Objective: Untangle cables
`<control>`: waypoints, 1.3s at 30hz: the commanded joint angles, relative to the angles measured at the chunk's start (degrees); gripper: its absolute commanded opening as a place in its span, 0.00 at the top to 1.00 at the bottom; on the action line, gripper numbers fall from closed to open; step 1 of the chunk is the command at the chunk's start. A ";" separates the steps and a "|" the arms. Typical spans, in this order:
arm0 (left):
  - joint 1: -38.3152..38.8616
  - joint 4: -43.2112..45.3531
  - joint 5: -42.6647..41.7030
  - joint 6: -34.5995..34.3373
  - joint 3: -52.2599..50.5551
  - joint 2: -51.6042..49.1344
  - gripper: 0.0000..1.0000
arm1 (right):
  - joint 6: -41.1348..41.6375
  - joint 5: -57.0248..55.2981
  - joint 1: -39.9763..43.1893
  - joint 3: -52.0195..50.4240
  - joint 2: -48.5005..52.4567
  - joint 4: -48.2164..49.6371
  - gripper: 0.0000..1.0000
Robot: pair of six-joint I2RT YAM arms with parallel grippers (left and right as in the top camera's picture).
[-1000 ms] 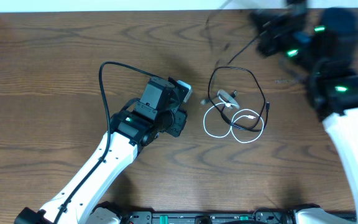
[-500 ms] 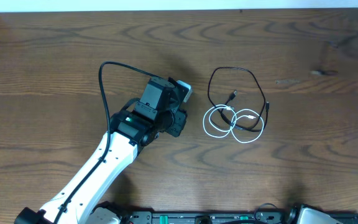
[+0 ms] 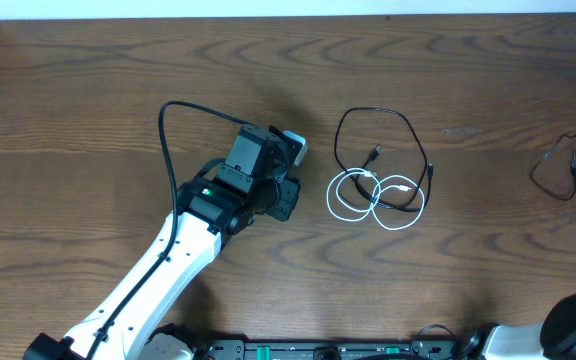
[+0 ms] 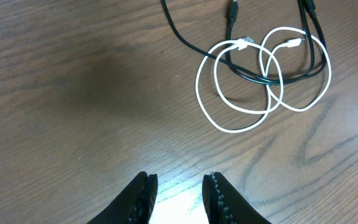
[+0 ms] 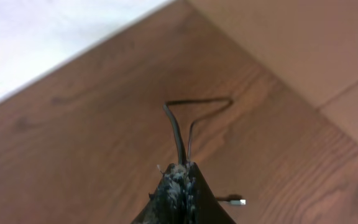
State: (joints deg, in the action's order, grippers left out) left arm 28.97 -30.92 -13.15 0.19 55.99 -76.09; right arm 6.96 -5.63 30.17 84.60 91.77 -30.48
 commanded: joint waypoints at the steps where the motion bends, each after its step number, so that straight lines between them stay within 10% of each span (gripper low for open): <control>1: -0.20 -0.15 0.79 -0.28 0.50 0.13 0.70 | -0.50 1.36 0.26 0.42 2.73 -1.66 0.99; 10: -0.20 -0.79 0.79 -0.92 0.50 0.13 0.70 | -0.13 -1.53 0.26 0.42 10.49 -7.39 0.98; 15: -0.20 -0.79 0.79 -0.92 0.50 0.13 0.70 | -0.15 -0.74 0.26 0.42 12.35 -8.74 0.18; 17: -0.20 -0.79 0.79 -0.92 0.50 0.13 0.70 | -0.17 0.68 0.26 0.42 12.50 -8.94 0.01; 31: -0.20 -0.79 0.79 -0.92 0.50 0.13 0.70 | 0.04 4.28 0.28 0.42 12.50 -11.69 0.01; 39: -0.20 -0.83 0.79 -0.92 0.50 0.13 0.70 | 21.68 -21.88 0.39 0.42 12.50 -25.75 0.01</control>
State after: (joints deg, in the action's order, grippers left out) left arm 28.97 -31.57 -13.17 -0.21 55.99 -76.09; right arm 18.39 -14.98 30.37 84.60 103.94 -53.49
